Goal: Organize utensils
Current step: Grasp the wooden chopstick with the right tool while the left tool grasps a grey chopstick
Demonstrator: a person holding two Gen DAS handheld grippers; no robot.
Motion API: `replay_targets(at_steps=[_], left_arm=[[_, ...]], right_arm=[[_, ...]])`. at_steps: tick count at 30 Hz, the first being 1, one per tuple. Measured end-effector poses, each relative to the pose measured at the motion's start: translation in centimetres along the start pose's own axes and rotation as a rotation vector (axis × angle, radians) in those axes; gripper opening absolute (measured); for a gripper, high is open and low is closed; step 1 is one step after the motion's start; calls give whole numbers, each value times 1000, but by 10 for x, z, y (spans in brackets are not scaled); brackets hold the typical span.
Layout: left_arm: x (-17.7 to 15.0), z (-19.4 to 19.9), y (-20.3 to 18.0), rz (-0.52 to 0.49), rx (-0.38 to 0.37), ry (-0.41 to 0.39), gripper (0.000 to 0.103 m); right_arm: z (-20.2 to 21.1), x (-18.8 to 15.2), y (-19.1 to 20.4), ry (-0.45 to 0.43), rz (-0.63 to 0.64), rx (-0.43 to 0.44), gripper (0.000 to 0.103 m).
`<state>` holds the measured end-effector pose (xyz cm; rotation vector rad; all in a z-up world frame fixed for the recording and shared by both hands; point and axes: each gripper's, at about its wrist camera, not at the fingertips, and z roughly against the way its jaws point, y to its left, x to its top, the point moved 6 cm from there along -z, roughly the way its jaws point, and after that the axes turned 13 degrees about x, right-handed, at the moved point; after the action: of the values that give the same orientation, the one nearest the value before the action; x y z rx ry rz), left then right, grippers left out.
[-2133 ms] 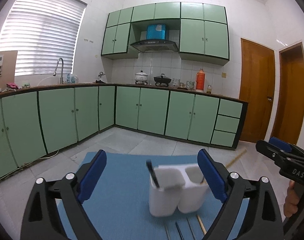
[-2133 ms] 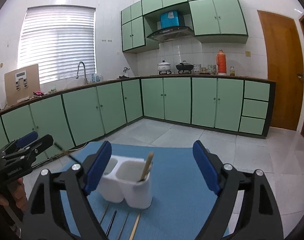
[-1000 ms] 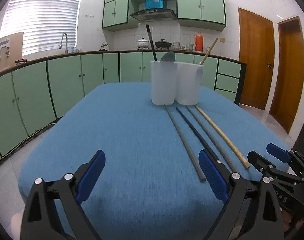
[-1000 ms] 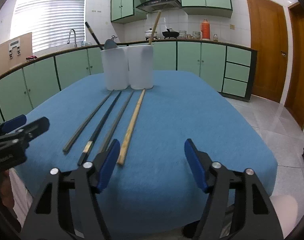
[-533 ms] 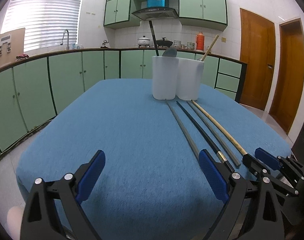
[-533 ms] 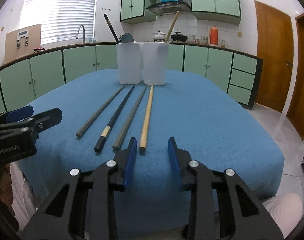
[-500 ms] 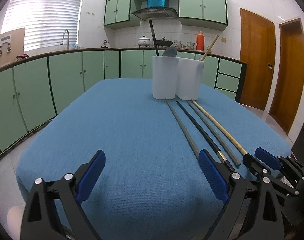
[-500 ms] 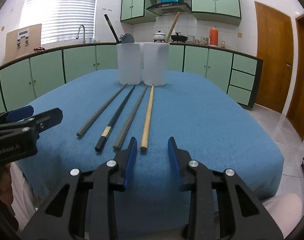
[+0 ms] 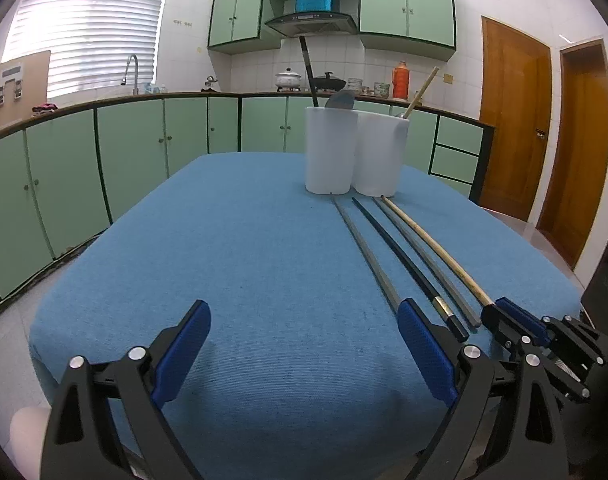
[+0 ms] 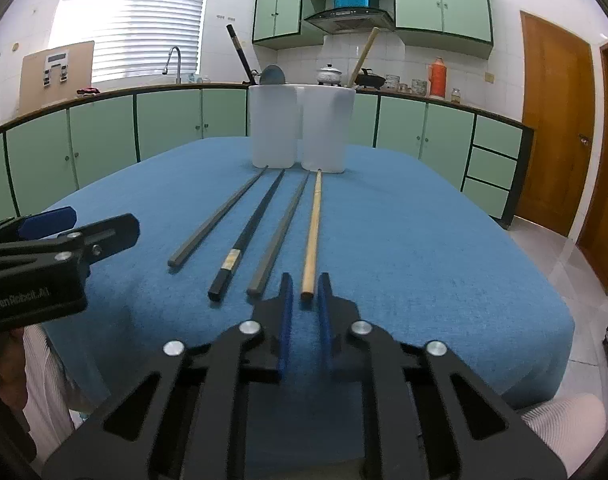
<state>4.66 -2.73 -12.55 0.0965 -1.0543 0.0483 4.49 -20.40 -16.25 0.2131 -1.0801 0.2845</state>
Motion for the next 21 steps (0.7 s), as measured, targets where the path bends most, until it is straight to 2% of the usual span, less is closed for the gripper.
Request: replay_targets(at_steps=[8,10,12,16,18,21], left_arm=[[-7,6,-18,-28,-44,7,91],[-11,5,-27,-49,-58,19,84],[-15,3,-34,-71,-65,32,72],[-16,0,-42,-90,-58,28,59],[-15,0,-46,-84,-63,29,47],[-16,-1,-50,-88,-68,30,40]], right_arm=[[8,-1,-14,-9,-53,-28,6],[11,-3,-19,-9,-61,-39,6],[14,-5,-24,-8,-71,-47,6],[17,-7,-30,-9,-77,-55,6],[18,-8,-33,-9,-81,-56,6],[19,-9,-36,-9,-86,-53,6]])
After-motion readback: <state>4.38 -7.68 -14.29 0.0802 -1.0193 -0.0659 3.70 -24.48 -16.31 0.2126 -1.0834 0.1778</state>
